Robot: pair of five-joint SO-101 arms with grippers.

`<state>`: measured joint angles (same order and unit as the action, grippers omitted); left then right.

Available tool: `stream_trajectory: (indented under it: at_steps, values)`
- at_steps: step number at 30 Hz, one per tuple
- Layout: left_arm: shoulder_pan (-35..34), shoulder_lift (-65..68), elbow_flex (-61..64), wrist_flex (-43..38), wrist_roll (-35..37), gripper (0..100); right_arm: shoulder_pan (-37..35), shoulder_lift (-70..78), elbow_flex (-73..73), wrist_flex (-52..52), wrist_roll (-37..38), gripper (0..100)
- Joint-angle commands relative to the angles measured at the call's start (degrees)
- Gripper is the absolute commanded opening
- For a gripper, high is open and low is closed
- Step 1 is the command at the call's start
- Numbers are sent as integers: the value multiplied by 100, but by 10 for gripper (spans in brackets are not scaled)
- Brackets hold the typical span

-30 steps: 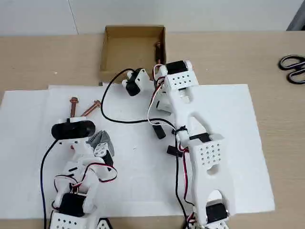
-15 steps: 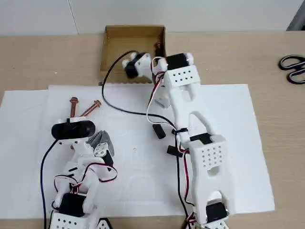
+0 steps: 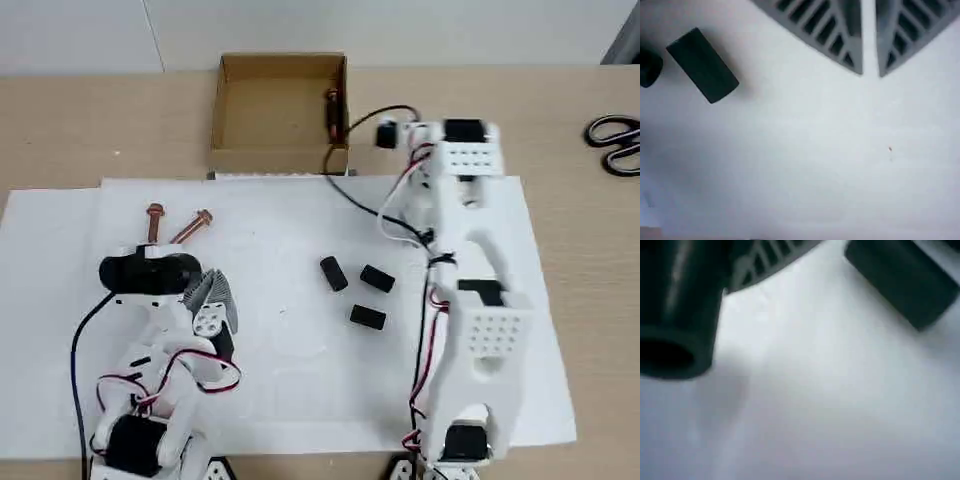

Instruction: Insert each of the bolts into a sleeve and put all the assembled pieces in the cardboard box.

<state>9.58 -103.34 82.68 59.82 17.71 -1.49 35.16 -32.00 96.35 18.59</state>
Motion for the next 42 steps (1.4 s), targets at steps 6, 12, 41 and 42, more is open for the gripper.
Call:
stream_trajectory:
  at_steps: [6, 12, 41, 42]
  values:
    - [26, 2040, -2132, 26, -334, 6, 92, -1490, 1811, -215, -53, 9]
    - [26, 4782, -4497, 563, -352, 6, 110, -2404, 2945, -479, -44, 9]
    - [-2057, 12835, -10229, 3051, -1257, 7, 1508, -5763, 6593, -1103, 431, 9]
    - [-2127, 12949, -10387, 3086, -1319, 8, 1508, -5771, 6602, -1103, 501, 9]
